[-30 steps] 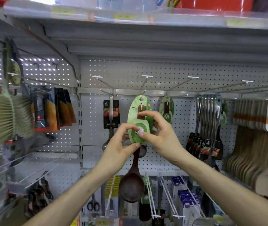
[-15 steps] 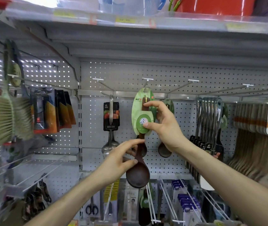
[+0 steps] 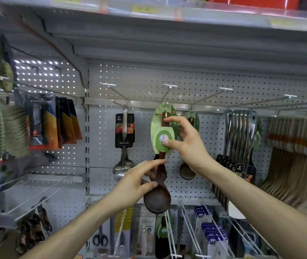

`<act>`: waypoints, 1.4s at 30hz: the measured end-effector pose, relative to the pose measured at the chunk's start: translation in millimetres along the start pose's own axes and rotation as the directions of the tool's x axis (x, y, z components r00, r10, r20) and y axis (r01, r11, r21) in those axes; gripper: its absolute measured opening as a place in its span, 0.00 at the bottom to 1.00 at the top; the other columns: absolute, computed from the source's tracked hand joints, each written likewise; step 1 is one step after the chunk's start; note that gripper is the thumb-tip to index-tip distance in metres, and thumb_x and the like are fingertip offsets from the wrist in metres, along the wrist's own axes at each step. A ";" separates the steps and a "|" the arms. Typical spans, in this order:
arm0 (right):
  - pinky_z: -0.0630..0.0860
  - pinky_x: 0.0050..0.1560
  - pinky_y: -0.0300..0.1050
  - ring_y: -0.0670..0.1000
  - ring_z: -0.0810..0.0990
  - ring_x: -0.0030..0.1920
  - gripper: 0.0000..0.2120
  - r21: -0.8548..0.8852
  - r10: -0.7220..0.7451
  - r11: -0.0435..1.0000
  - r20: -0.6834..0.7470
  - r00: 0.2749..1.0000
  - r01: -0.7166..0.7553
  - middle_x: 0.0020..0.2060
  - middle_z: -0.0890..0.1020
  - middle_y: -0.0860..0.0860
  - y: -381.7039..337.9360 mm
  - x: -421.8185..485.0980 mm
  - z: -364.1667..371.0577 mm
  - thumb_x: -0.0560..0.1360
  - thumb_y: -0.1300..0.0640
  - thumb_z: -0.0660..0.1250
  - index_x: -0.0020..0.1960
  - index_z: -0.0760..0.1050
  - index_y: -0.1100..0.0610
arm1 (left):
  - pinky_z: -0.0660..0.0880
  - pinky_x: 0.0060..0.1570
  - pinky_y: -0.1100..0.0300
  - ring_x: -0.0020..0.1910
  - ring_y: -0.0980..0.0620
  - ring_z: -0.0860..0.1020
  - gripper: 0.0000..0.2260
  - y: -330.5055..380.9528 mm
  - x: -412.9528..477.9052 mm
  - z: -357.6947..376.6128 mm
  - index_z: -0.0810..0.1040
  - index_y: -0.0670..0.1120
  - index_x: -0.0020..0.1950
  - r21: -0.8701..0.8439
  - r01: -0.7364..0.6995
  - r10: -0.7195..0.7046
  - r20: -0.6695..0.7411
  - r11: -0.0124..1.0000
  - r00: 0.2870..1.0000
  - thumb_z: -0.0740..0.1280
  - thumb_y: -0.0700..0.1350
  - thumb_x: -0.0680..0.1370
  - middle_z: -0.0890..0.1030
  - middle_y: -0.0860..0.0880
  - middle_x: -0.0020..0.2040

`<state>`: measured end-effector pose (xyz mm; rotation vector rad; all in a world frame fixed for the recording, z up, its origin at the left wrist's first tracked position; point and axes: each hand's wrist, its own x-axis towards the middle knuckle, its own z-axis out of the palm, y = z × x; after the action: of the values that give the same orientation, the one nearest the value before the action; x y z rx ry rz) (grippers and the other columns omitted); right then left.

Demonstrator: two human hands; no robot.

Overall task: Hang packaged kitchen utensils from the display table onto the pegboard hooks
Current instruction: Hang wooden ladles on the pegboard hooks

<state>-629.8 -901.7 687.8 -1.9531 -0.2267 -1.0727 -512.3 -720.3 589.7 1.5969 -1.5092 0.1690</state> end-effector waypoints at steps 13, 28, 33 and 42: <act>0.66 0.52 0.16 0.48 0.74 0.62 0.27 -0.367 0.039 0.929 -0.033 0.999 -0.049 0.69 0.71 0.55 48.8 48.5 8.6 0.77 0.67 0.77 0.71 0.73 0.51 | 0.77 0.63 0.55 0.57 0.56 0.78 0.32 -62.9 61.7 15.6 0.71 0.55 0.79 0.232 0.039 -0.036 -0.019 0.972 0.999 0.73 0.33 0.79 0.74 0.55 0.62; 0.71 0.65 0.37 0.54 0.73 0.70 0.34 -0.443 0.105 0.893 0.043 0.994 -0.075 0.70 0.68 0.56 67.4 53.9 3.6 0.77 0.68 0.74 0.78 0.68 0.49 | 0.75 0.66 0.52 0.62 0.47 0.79 0.35 -78.6 80.9 21.4 0.69 0.52 0.80 0.237 0.125 -0.125 -0.014 0.963 0.992 0.66 0.26 0.76 0.75 0.45 0.63; 0.68 0.56 0.19 0.49 0.71 0.70 0.37 -0.444 0.112 0.893 0.059 0.992 -0.074 0.73 0.66 0.54 64.1 43.2 -4.3 0.78 0.69 0.74 0.81 0.66 0.48 | 0.73 0.68 0.56 0.67 0.49 0.76 0.37 -77.6 72.2 21.7 0.65 0.58 0.83 0.224 0.146 -0.151 0.006 0.964 0.988 0.67 0.30 0.79 0.75 0.45 0.69; 0.79 0.68 0.48 0.47 0.72 0.67 0.33 -0.454 0.121 0.890 0.127 0.985 -0.051 0.72 0.66 0.50 54.0 -7.1 -10.0 0.81 0.63 0.72 0.80 0.65 0.41 | 0.64 0.69 0.67 0.75 0.52 0.70 0.32 -55.4 30.7 11.0 0.65 0.54 0.84 0.260 0.189 -0.177 -0.066 0.947 0.982 0.67 0.35 0.82 0.70 0.50 0.74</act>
<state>-612.1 -940.2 652.2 -2.4399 0.0353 -0.9775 -462.7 -758.6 575.3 1.9252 -1.3392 0.3089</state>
